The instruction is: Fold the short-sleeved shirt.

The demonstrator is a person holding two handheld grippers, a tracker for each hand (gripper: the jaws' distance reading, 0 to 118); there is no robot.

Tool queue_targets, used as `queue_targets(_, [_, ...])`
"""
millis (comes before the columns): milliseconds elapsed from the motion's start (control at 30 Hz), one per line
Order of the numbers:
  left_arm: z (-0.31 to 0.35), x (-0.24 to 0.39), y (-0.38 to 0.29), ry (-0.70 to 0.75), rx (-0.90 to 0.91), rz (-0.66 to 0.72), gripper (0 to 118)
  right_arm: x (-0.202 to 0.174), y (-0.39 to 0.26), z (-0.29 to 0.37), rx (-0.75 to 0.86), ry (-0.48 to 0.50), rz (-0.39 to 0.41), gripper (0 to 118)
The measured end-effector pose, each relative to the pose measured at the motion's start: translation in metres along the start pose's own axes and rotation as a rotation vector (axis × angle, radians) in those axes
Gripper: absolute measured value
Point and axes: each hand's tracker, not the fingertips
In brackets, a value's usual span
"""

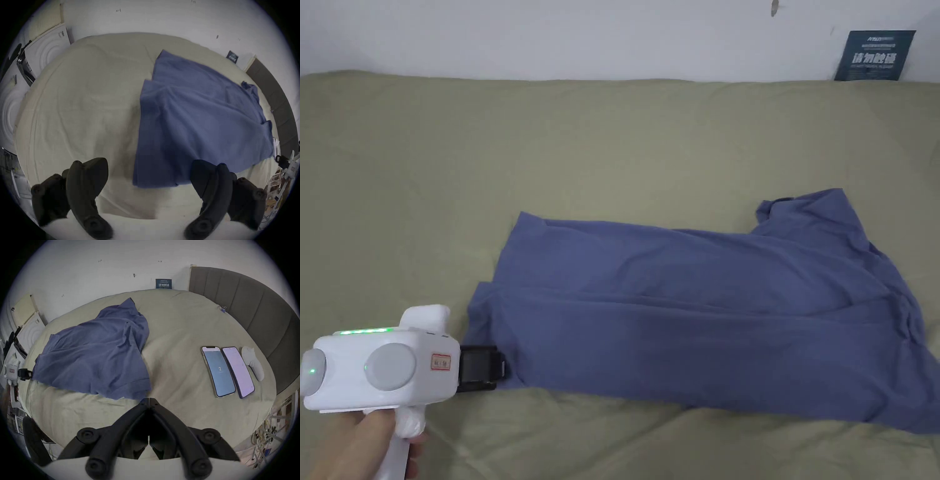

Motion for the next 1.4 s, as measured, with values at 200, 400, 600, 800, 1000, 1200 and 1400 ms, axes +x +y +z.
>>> queue_targets(200, [0.002,0.012,-0.001,0.021,0.02,-0.068,61,-0.006,0.008,-0.013,-0.015,0.006,0.014,0])
queue_targets(400, [0.015,0.019,0.0,-0.038,0.013,-0.084,15,-0.007,0.024,-0.031,-0.005,0.034,0.035,85])
queue_targets(600, [0.017,0.023,0.002,-0.042,0.006,-0.082,15,-0.008,0.039,-0.055,-0.087,0.057,-0.006,101])
queue_targets(800, [0.024,0.022,0.003,-0.047,0.006,-0.084,15,-0.008,0.027,-0.055,-0.077,0.096,0.0,8])
queue_targets(1000, [0.053,0.021,0.001,-0.056,0.07,-0.08,11,-0.016,0.031,-0.025,-0.03,0.064,0.031,7])
queue_targets(1200, [0.08,0.004,-0.025,-0.06,0.076,-0.078,11,-0.012,0.011,0.026,-0.001,0.051,0.046,7])
queue_targets(1400, [0.116,-0.013,-0.09,-0.053,0.061,-0.069,11,-0.017,-0.051,0.075,-0.012,0.071,0.046,7])
